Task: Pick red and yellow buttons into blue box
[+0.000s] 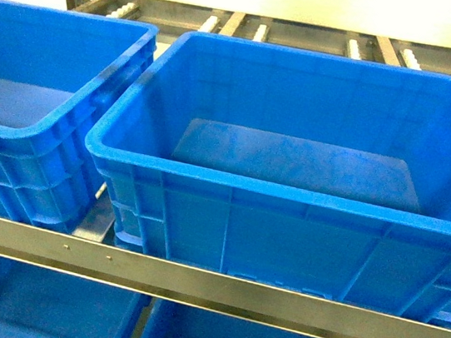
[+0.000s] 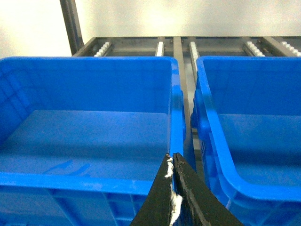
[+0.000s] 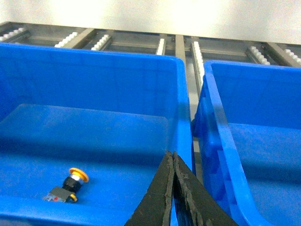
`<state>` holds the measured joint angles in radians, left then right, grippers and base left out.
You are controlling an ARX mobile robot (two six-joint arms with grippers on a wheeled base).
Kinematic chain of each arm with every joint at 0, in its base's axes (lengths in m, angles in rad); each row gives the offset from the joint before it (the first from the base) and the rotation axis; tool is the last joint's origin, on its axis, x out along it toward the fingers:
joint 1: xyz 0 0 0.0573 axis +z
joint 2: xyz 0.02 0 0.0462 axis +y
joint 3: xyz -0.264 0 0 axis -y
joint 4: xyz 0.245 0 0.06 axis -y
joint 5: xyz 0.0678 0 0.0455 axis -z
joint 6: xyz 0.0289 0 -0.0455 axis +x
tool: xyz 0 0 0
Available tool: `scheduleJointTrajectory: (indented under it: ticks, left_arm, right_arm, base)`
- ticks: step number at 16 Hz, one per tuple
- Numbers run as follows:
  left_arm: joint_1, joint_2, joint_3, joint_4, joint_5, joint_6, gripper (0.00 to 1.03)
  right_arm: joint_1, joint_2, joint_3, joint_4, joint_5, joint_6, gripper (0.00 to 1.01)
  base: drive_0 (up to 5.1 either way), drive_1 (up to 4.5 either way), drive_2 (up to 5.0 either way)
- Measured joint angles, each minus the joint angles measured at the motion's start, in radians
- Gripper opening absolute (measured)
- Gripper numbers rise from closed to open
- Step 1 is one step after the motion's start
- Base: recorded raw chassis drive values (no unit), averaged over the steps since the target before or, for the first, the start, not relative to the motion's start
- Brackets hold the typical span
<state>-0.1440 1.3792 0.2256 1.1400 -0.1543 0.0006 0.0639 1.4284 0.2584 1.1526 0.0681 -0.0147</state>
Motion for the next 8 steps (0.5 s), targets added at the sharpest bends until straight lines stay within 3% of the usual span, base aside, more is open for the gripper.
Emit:
scheduleJointTrajectory:
  ticks: [2,6,7,8]
  left_arm:
    - [0.021,-0.102,-0.065,-0.047,0.036,0.0,0.02]
    - [0.066,-0.317,-0.148,-0.176,0.077,0.0,0.02]
    - [0.123,-0.376,-0.166,-0.219,0.138,0.0,0.02]
    - [0.149,-0.43,-0.176,-0.259,0.14,0.0,0.02]
  right_arm:
    - [-0.051,-0.103,-0.066,-0.034,-0.066,0.0,0.02]
    - [-0.068,-0.31,-0.161,-0.148,-0.068,0.0,0.02]
    - [-0.064,-0.368,-0.178,-0.187,-0.068,0.0,0.02]
    - [-0.064,-0.421,-0.195,-0.225,-0.068,0.0,0.02]
  base:
    - [0.0,0.0,0.0]
    - [0.0,0.0,0.0]
    - [0.0,0.0,0.0]
    - [0.0,0.0,0.0]
